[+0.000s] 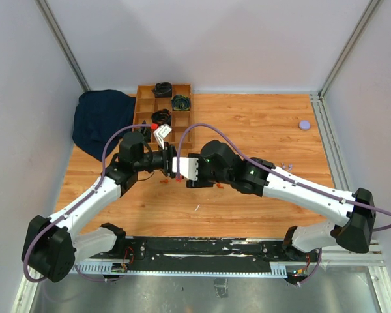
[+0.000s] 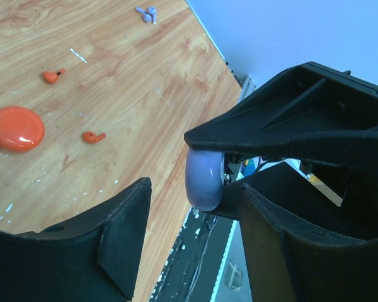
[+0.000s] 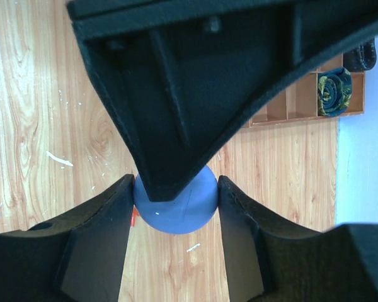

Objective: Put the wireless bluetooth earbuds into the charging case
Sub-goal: Pick up the charging case at the center of the board.

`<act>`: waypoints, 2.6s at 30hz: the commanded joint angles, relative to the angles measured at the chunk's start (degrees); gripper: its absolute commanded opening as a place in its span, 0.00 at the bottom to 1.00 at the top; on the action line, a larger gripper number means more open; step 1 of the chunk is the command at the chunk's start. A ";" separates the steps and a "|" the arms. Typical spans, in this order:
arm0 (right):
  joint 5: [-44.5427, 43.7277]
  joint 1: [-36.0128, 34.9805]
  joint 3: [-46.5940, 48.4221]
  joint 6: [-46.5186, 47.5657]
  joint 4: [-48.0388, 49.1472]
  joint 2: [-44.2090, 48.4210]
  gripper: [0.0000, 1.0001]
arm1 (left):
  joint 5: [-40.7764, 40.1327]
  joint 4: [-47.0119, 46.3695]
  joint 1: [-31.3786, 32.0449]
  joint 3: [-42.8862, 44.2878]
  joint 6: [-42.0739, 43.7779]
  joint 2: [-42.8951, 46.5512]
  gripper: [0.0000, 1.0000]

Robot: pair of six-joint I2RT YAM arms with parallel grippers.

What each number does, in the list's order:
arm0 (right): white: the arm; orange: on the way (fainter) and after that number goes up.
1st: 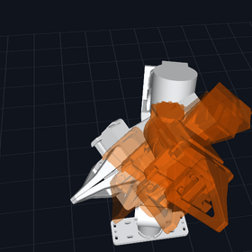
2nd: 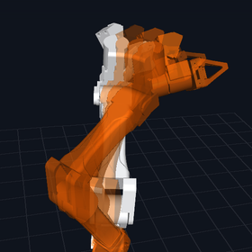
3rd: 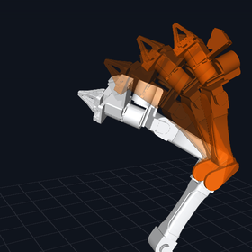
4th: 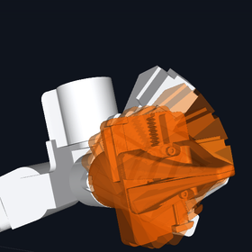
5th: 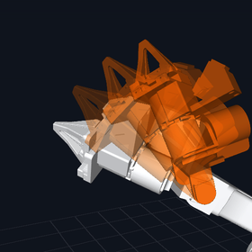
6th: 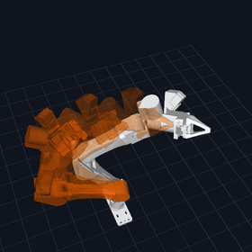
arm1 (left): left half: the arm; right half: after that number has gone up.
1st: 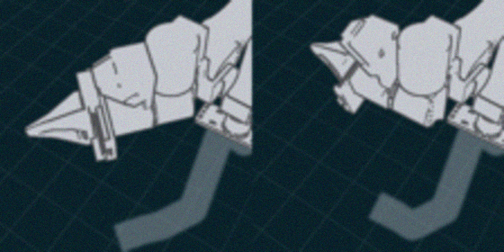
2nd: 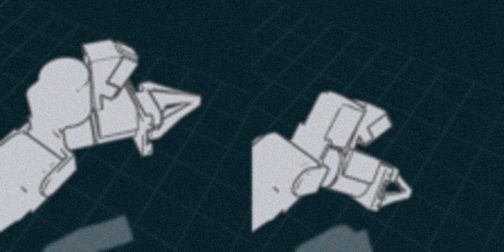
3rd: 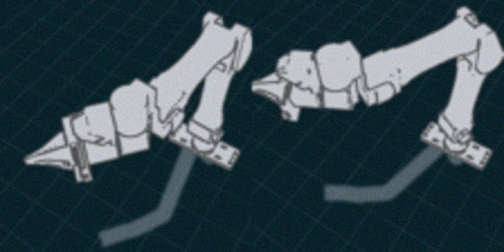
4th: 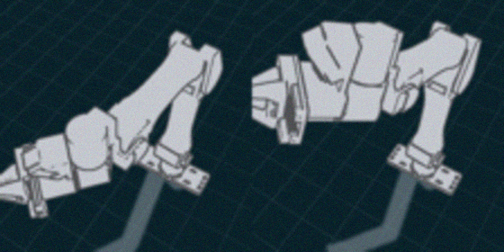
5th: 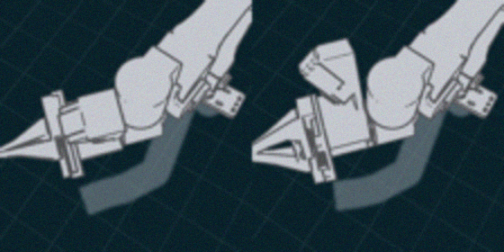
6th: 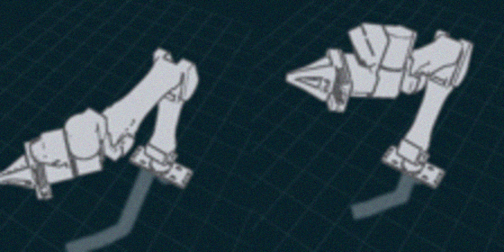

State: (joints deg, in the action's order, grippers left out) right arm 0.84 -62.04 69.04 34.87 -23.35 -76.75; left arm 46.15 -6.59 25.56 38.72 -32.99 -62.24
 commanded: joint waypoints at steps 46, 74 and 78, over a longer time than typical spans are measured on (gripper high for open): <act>23.14 19.61 -26.36 -32.95 41.01 21.50 0.99 | -10.79 -33.48 1.41 -13.36 5.09 14.96 0.04; 50.54 24.29 -29.81 -58.42 79.95 10.71 0.62 | -10.47 -56.61 6.58 -18.41 1.67 14.44 0.00; 51.72 24.32 -29.62 -60.48 82.95 9.67 0.56 | -10.85 -57.96 6.93 -18.50 1.32 13.58 0.00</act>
State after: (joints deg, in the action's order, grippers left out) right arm 49.60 -38.44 38.30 -22.26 52.80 -66.39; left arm 35.73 -60.71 31.73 19.62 -31.31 -48.03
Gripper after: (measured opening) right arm 0.586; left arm 0.291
